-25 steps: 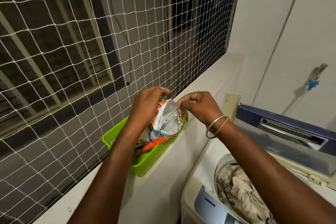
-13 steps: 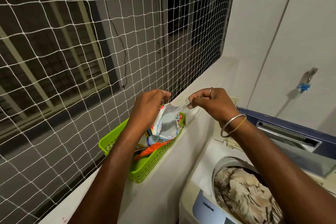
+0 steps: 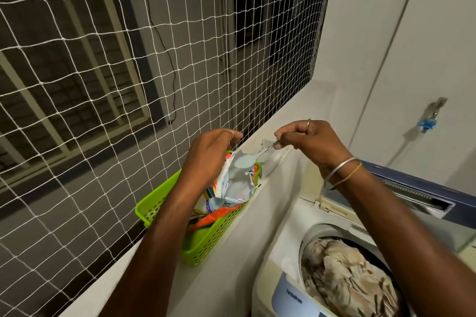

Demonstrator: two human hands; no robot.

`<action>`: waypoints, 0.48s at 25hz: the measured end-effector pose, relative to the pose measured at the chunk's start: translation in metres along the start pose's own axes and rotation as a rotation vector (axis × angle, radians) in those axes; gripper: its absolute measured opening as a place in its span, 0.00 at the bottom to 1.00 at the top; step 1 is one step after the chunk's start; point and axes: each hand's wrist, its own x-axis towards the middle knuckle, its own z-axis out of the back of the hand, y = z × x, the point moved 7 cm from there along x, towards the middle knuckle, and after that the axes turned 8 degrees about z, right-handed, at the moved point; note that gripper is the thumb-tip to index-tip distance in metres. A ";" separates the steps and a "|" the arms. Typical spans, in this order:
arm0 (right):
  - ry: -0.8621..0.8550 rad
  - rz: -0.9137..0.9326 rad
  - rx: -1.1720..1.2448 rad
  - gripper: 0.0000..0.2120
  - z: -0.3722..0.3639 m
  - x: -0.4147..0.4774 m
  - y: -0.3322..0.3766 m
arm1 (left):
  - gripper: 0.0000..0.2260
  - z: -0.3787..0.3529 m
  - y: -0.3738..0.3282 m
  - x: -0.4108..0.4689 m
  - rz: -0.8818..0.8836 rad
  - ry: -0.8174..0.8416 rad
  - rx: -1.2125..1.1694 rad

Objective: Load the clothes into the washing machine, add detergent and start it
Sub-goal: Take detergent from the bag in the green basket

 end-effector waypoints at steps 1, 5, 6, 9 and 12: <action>-0.009 0.002 -0.002 0.06 0.004 0.002 0.000 | 0.17 0.001 0.001 0.001 0.004 -0.002 -0.002; -0.032 0.011 -0.023 0.06 0.023 0.016 0.004 | 0.15 0.006 0.004 0.002 0.012 -0.015 0.003; -0.033 0.006 -0.031 0.06 0.028 0.021 0.003 | 0.15 0.006 0.005 0.003 0.016 -0.014 0.009; -0.044 -0.029 -0.057 0.05 0.041 0.038 -0.008 | 0.17 0.009 0.006 0.001 0.018 -0.013 0.014; -0.030 -0.084 -0.089 0.05 0.047 0.056 -0.031 | 0.18 0.011 0.009 -0.002 0.035 -0.013 0.006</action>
